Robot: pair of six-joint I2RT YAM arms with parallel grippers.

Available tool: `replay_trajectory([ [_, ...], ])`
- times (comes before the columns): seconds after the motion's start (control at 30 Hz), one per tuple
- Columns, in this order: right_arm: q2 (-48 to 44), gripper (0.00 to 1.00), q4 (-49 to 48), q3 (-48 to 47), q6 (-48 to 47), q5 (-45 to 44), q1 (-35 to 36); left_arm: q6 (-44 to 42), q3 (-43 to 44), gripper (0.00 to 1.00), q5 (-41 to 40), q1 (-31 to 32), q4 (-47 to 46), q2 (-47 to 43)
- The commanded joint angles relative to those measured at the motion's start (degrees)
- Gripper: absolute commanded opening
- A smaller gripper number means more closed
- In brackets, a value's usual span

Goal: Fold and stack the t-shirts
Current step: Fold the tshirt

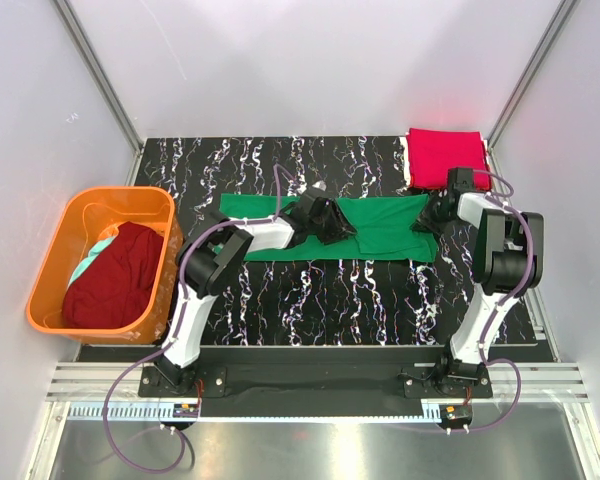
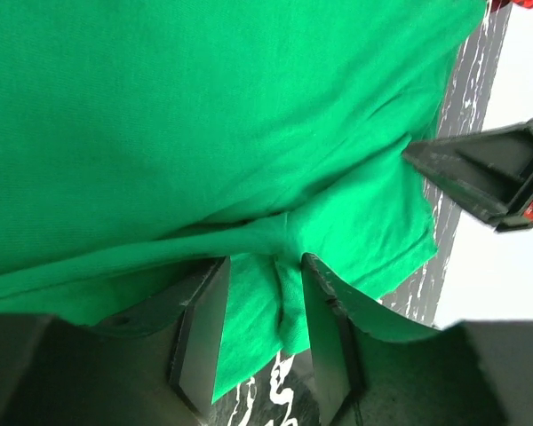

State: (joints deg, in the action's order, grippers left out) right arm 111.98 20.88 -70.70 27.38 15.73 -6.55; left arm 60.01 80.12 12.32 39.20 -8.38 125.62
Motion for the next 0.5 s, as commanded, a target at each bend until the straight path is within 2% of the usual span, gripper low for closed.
replay_trajectory([
  [0.0, 0.34, 0.05, -0.32, -1.99, -3.03, -5.7, -0.13, -2.7, -1.71, 0.44, 1.57, -0.18, 2.05, -6.86],
  [0.1, -1.5, 0.2, 1.43, -2.6, -3.65, -7.28, -0.13, -3.84, -5.57, 0.42, 1.22, -0.09, 1.18, -11.52],
  [0.13, -2.9, 0.3, 1.96, -2.87, -3.73, -7.81, -0.13, -4.37, -6.19, 0.4, 1.39, -0.09, 0.57, -11.89],
  [0.27, -6.77, 0.43, 6.52, -3.31, -3.29, -7.73, -0.13, -4.2, -4.63, 0.28, 3.76, -0.09, -1.63, -9.62],
  [0.37, -11.32, 0.47, 8.2, -2.26, -3.12, -6.59, -0.05, -1.66, -2.26, 0.23, 7.01, 0.0, -6.11, -5.49],
  [0.47, -16.35, 0.49, 8.99, -0.94, -3.12, -5.62, -0.05, -0.51, 0.56, 0.2, 8.16, 0.26, -6.12, -1.36],
])
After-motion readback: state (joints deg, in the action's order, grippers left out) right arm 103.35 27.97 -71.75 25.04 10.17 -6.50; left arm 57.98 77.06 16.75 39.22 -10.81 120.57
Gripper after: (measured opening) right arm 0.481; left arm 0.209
